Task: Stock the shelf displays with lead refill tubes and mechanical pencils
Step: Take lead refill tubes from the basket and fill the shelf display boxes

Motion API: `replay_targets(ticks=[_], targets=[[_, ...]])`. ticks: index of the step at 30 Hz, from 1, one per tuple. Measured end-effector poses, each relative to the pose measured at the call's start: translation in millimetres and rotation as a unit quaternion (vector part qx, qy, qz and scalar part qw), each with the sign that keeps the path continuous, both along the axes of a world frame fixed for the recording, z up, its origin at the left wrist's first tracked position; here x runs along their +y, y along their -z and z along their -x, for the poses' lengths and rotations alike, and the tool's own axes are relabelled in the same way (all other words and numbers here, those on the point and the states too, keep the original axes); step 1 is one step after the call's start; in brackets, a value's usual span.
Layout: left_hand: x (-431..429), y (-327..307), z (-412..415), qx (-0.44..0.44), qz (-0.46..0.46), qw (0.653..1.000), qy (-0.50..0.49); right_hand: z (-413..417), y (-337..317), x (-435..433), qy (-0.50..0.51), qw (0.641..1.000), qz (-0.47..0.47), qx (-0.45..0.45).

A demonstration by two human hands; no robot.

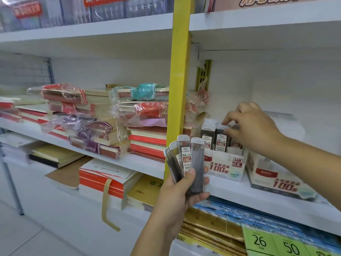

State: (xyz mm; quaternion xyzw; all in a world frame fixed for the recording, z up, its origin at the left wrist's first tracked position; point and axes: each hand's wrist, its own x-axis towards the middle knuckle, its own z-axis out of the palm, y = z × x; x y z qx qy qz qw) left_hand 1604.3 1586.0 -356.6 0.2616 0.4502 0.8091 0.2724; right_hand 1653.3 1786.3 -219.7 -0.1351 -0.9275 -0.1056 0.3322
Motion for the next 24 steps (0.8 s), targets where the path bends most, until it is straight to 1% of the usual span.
replay_targets(ticks=[2, 3, 4, 5, 7, 8, 10, 12, 14, 17, 19, 20, 23, 24], targets=[[0, -1, -1, -0.006, -0.006, 1.000, 0.005, -7, -1, -5, -0.001, 1.000, -0.009, 0.007], [0, -1, -2, -0.007, -0.007, 1.000, 0.008, -13, 1, -11, -0.025, 0.999, 0.010, 0.023], [1, -1, -3, -0.007, -0.008, 1.000, 0.011, -20, 3, -20, -0.067, 0.996, 0.055, 0.036], [2, -2, -5, -0.005, -0.008, 1.000, 0.014, -27, 7, -30, -0.118, 0.985, 0.121, 0.035], [4, -2, -9, 0.002, -0.007, 1.000, 0.018, -36, 15, -48, -0.204, 0.943, 0.262, -0.010], [5, -3, -12, 0.004, -0.006, 1.000, 0.019, -38, 19, -54, -0.228, 0.921, 0.315, -0.037], [5, -4, -17, 0.009, -0.001, 1.000, 0.015, -39, 23, -57, -0.251, 0.884, 0.392, -0.052], [5, -6, -21, 0.021, 0.007, 1.000, 0.010, -41, 23, -58, -0.256, 0.857, 0.446, -0.031], [6, -7, -25, 0.038, 0.019, 0.999, 0.008, -43, 23, -61, -0.248, 0.844, 0.475, -0.018], [7, -7, -29, 0.045, 0.027, 0.999, 0.005, -44, 25, -62, -0.227, 0.853, 0.469, -0.017], [6, -7, -29, 0.031, 0.020, 0.999, 0.005, -48, 23, -58, -0.211, 0.865, 0.454, -0.021], [5, -7, -28, 0.020, 0.015, 1.000, 0.005, -51, 20, -56, -0.208, 0.865, 0.457, -0.020], [2, -6, -24, 0.006, 0.012, 1.000, 0.000, -59, 14, -48, -0.211, 0.838, 0.504, -0.009], [1, -6, -23, 0.003, 0.011, 1.000, -0.002, -60, 13, -47, -0.207, 0.835, 0.509, -0.009]])
